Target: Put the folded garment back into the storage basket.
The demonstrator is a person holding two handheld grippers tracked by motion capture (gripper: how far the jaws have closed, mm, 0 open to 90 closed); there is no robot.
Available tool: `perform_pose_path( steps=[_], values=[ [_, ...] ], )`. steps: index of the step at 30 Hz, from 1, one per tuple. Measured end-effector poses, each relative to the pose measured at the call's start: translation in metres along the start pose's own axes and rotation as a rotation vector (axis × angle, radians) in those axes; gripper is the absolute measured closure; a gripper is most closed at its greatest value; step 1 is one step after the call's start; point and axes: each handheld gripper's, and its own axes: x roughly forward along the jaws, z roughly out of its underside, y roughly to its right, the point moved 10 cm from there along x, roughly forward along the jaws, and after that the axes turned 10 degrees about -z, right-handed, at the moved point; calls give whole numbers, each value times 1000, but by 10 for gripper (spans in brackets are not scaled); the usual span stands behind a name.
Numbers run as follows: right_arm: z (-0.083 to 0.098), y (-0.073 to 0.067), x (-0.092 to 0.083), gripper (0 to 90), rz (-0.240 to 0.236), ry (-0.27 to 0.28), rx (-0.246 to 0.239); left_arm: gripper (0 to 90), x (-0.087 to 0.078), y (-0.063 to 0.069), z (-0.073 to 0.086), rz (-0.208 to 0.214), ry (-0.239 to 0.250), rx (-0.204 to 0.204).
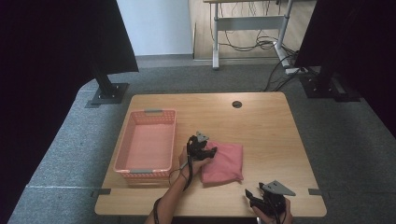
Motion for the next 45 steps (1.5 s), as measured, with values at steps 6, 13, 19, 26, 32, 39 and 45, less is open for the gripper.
perform_pose_path(
  steps=[6, 13, 19, 26, 32, 39, 45],
  values=[
    [-1, 0, -1, 341, 3, 6, 1, 608, -2, 4, -1, 27, 11, -1],
    [-2, 1, -3, 341, 8, 18, -1, 737, -4, 4, -1, 31, 31, -15],
    [-3, 2, -4, 341, 13, 27, 2, 777, -8, 3, -2, 14, 54, -19],
    [-4, 2, -4, 340, 16, 29, 1, 781, -19, 6, -9, -9, 81, 7],
    [-3, 2, -4, 341, 16, 29, 2, 780, -32, 11, -19, -12, 118, 29],
    [-4, 3, -6, 343, 14, 39, 5, 779, -35, 12, -21, -13, 127, 23],
    [-4, 3, -5, 338, 9, 38, 3, 779, -39, 12, -23, -16, 132, 30]
  ],
)
